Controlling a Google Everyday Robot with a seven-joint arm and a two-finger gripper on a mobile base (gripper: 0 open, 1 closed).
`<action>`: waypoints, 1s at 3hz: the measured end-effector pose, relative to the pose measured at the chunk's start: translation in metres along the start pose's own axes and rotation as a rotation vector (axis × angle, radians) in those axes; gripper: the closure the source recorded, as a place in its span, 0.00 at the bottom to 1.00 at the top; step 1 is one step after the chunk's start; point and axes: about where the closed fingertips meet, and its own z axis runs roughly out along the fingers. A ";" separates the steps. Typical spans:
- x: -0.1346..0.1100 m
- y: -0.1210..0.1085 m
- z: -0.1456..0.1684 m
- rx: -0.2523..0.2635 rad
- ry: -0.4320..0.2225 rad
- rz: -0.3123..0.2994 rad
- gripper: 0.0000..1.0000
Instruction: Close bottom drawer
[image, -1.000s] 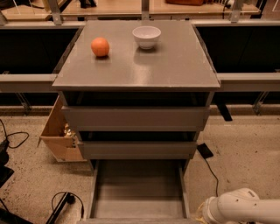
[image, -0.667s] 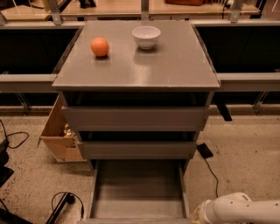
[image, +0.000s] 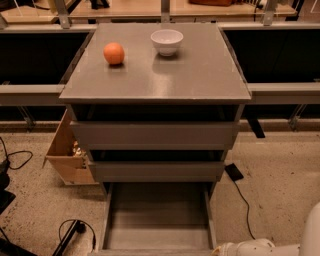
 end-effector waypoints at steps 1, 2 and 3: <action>0.000 0.013 0.023 0.005 -0.048 -0.020 1.00; 0.001 0.024 0.040 0.000 -0.077 -0.033 1.00; -0.006 0.028 0.065 -0.021 -0.111 -0.035 1.00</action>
Offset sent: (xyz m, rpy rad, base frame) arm -0.0187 0.0181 -0.0568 0.1000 -0.0555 0.0517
